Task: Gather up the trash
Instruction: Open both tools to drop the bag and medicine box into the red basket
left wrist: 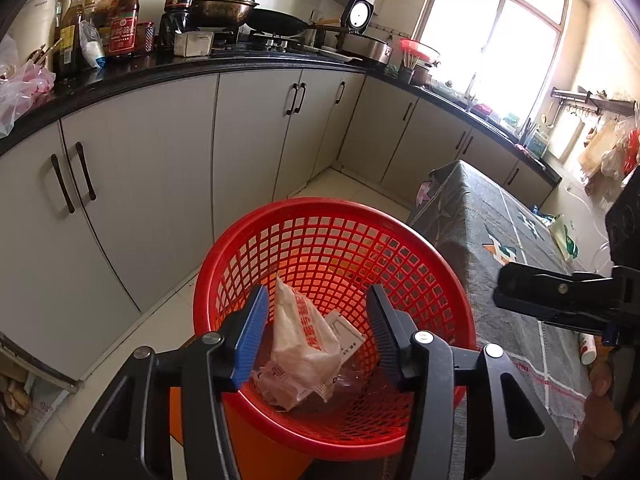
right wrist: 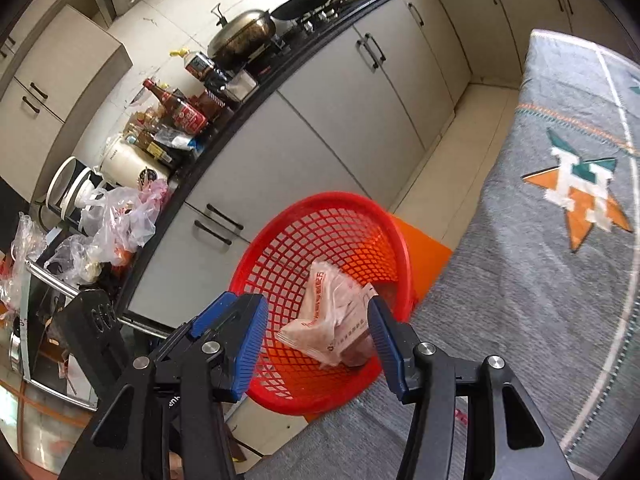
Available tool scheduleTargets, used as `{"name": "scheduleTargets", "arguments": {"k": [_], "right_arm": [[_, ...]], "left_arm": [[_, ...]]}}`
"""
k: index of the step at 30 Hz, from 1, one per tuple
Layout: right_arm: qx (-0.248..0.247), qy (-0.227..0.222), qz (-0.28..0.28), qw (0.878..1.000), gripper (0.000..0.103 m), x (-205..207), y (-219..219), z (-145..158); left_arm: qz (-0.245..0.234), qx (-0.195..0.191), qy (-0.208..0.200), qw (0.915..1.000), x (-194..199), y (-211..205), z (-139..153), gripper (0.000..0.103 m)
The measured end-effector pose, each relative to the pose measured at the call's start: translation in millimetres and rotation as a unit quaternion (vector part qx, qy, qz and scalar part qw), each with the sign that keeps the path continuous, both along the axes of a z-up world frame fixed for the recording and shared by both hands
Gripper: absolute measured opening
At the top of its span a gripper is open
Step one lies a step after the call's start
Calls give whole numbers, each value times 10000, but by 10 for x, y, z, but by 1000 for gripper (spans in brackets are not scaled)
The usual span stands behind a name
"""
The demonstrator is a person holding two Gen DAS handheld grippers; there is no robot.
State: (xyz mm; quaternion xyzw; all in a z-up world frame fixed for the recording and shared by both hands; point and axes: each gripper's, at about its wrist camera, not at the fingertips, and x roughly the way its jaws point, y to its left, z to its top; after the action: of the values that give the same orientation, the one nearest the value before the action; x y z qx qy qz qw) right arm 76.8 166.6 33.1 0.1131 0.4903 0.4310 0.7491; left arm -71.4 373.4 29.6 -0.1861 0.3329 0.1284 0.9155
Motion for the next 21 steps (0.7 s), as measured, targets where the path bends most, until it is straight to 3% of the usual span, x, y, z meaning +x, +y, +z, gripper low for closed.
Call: {"name": "scheduleTargets", "arguments": {"k": [11, 21], "right_arm": [[198, -61, -264, 9994, 57, -140, -501, 72], [379, -158, -497, 9979, 57, -369, -1057, 130]], "left_arm": [[-134, 78, -148, 9998, -152, -301, 142, 53], [-721, 239, -234, 9968, -174, -941, 260, 55]]}}
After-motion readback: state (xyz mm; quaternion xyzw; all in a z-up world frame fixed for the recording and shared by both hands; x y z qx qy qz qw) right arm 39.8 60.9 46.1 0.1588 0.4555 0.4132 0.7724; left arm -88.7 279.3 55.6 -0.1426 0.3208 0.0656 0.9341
